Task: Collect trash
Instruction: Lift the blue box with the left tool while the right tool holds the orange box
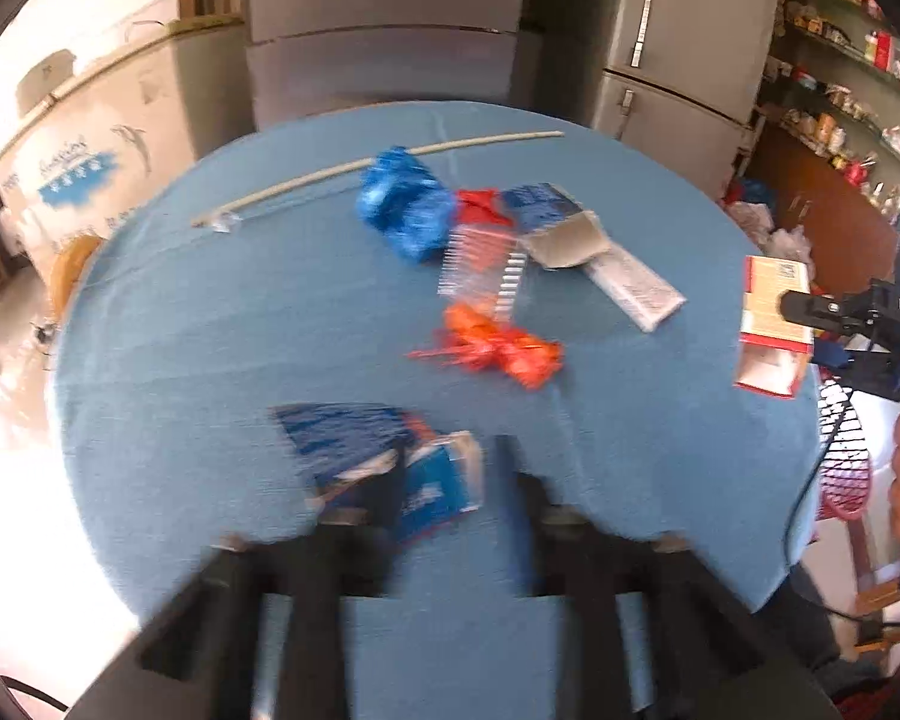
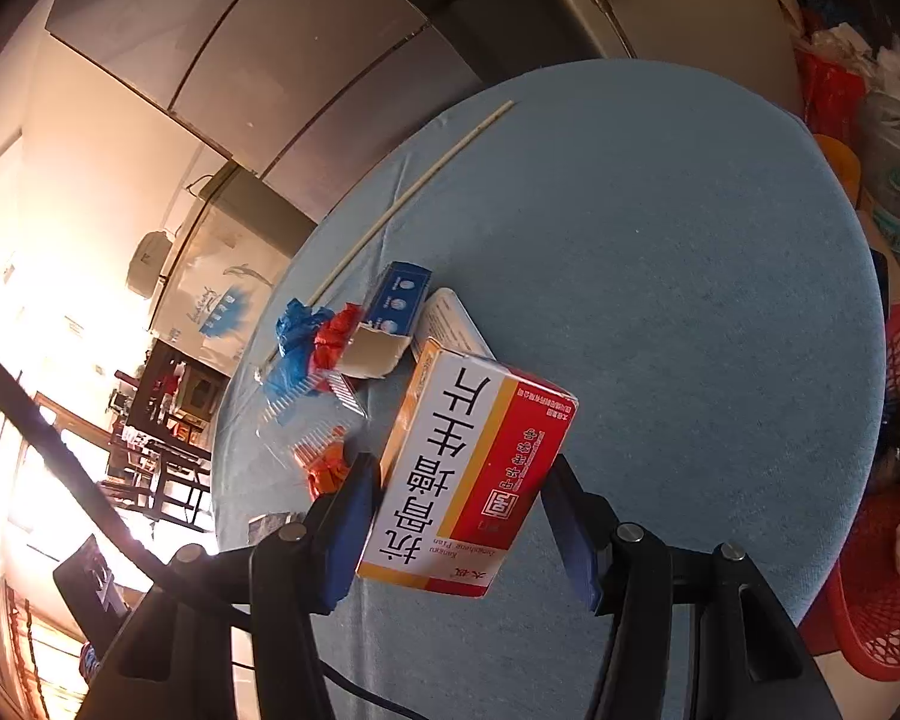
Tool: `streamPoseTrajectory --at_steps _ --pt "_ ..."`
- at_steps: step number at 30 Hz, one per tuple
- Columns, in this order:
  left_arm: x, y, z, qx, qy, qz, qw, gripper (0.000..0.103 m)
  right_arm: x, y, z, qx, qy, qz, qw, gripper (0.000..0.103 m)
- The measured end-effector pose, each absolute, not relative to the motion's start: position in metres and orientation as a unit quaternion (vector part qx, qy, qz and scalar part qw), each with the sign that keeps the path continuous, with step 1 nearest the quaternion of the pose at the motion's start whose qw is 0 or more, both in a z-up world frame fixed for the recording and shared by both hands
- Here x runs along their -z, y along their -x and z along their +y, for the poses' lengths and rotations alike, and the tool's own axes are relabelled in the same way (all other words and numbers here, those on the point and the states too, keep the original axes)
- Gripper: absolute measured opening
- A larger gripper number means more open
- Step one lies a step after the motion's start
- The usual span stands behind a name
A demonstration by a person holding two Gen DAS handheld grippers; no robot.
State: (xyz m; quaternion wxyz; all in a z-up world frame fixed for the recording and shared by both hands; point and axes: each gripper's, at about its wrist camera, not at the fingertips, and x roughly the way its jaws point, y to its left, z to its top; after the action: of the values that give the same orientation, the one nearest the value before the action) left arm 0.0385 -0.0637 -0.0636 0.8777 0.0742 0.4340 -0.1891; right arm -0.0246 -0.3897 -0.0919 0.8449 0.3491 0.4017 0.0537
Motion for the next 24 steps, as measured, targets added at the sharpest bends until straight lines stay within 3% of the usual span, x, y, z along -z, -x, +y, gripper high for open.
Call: streamPoseTrajectory --at_steps 2,6,16,24 --pt "0.060 -0.040 -0.052 0.182 -0.074 0.425 0.883 0.073 0.095 0.025 -0.389 -0.058 -0.349 0.405 0.843 0.059" --pt "0.065 -0.053 -0.042 0.204 -0.107 0.432 0.872 0.076 0.102 0.024 -0.381 -0.070 -0.347 0.415 0.838 0.059" --pt "0.091 -0.085 -0.079 0.319 -0.283 0.431 0.795 0.076 0.113 0.024 -0.363 -0.080 -0.344 0.446 0.823 0.059" --pt "0.114 -0.091 -0.075 0.356 -0.291 0.473 0.752 0.078 0.115 0.028 -0.355 -0.081 -0.339 0.454 0.820 0.059"
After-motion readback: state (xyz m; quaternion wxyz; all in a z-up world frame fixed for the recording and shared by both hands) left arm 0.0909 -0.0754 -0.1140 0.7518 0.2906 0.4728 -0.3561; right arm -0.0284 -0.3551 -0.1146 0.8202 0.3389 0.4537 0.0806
